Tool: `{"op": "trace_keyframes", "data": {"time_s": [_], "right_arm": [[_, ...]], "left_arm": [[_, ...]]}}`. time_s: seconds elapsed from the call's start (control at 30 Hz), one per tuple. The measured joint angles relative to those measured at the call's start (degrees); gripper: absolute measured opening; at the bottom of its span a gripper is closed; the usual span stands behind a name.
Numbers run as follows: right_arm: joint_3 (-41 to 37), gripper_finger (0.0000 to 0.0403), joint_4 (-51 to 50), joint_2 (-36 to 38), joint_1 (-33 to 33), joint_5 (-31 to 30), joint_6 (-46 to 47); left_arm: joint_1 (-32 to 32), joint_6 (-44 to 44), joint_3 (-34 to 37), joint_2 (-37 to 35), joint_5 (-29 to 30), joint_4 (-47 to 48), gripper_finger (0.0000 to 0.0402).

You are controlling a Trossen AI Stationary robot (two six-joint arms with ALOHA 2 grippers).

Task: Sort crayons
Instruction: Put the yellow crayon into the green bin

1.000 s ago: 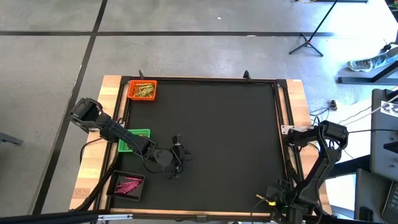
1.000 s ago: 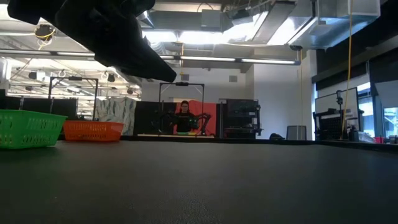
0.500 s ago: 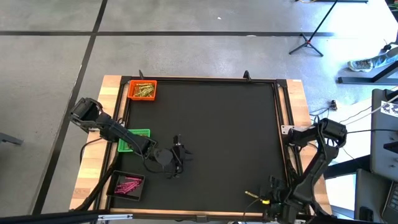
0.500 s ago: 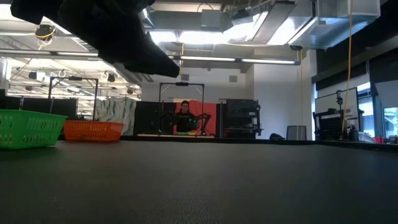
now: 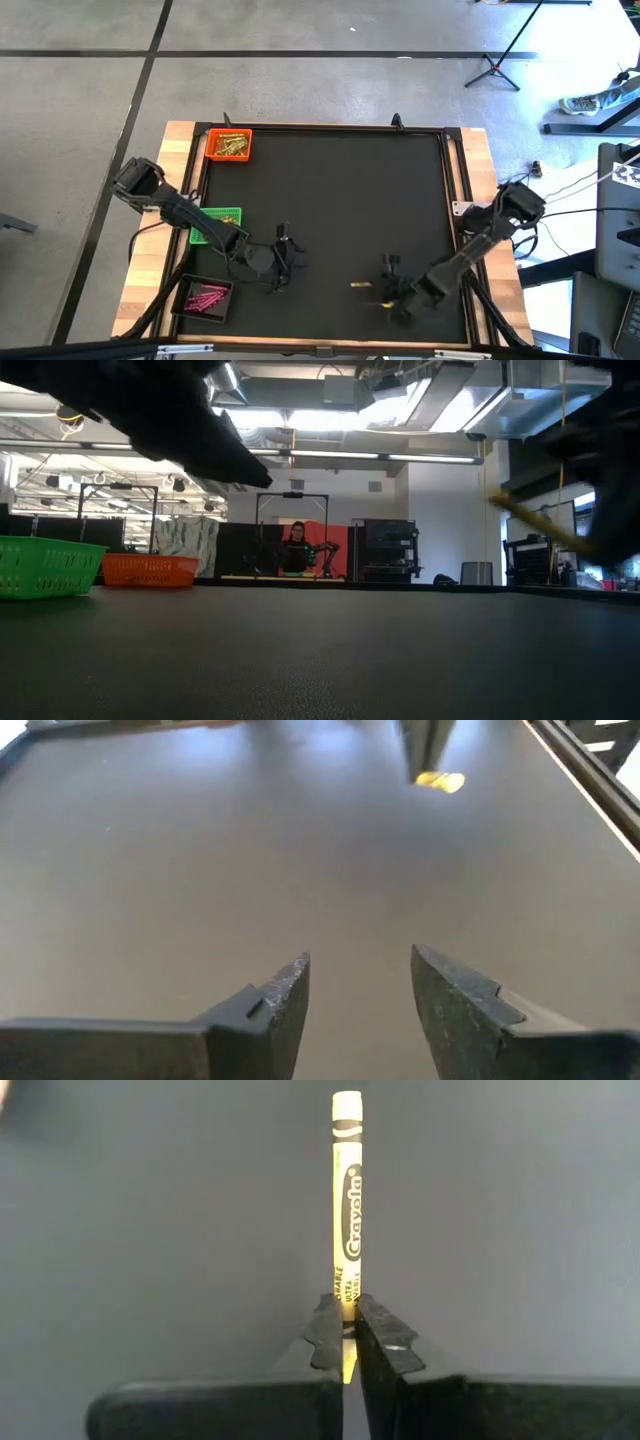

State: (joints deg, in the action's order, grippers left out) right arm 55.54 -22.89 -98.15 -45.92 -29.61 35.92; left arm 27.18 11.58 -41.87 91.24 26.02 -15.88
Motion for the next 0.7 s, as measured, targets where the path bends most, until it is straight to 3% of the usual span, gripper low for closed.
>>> {"op": "trace_keyframes", "data": {"time_s": [0.2, 0.47, 0.7], "right_arm": [[-3.7, 0.0004, 12.9, 2.4, 7.4, 1.9, -16.4], [-11.3, 0.0007, 36.8, 3.3, 17.8, 8.8, -28.1], [-16.0, 0.0006, 59.6, 2.4, 24.2, 12.0, -36.5]], "left_arm": [[3.2, -1.1, 3.6, 0.0, 6.3, -5.7, 0.0158], [3.3, -0.2, 11.8, 0.0, 6.5, -24.4, 0.0157], [1.3, -5.3, 12.6, 0.0, 6.5, -30.5, 0.0157]]}}
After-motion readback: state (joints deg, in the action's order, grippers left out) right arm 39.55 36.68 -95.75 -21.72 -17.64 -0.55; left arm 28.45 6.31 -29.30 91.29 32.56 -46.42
